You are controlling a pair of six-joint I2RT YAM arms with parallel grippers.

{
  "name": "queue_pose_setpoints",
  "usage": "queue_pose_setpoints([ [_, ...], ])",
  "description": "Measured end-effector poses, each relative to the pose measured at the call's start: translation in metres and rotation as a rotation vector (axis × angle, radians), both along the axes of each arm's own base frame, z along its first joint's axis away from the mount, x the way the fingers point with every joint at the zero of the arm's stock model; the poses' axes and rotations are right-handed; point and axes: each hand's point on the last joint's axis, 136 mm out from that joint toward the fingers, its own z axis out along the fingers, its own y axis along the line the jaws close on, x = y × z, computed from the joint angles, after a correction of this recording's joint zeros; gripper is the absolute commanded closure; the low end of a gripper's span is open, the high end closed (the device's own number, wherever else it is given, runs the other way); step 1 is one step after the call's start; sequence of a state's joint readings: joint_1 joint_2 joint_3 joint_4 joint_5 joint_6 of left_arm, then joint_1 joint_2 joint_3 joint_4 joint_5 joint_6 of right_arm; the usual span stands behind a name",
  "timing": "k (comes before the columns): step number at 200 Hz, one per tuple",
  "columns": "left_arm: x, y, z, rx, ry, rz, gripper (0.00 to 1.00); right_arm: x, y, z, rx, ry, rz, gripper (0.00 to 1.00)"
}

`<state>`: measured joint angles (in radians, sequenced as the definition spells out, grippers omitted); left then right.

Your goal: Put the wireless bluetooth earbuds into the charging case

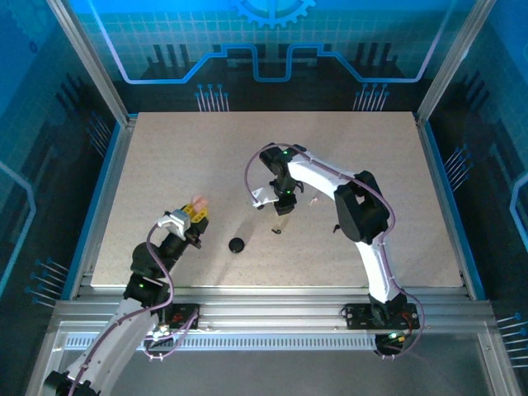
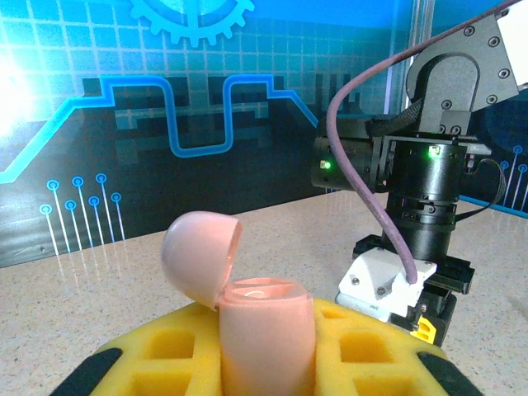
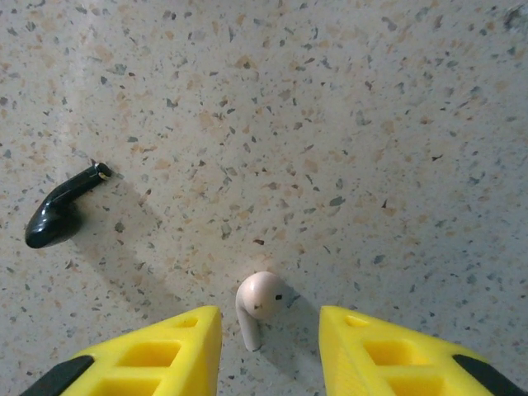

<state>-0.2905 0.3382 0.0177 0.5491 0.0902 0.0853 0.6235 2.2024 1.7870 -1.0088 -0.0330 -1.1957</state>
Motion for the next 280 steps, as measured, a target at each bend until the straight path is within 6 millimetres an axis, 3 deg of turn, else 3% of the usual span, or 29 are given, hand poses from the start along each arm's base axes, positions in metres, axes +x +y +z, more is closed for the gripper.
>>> queue_pose_setpoints([
  [134,0.000,0.000,-0.002,0.002,0.006,0.000,0.91,-0.005,-0.003,-0.021,-0.033,0.046,-0.022,0.69],
  [206,0.000,0.000,-0.002,0.005,0.005,0.001,0.90,-0.001,-0.003,-0.022,-0.032,0.034,-0.033,0.81],
  [257,0.001,0.000,-0.003,0.007,0.010,0.001,0.90,0.000,-0.003,-0.020,-0.030,0.031,-0.039,0.82],
  [280,0.004,-0.003,-0.012,0.027,0.043,-0.006,0.91,0.000,-0.003,-0.018,-0.020,0.029,-0.053,0.82],
])
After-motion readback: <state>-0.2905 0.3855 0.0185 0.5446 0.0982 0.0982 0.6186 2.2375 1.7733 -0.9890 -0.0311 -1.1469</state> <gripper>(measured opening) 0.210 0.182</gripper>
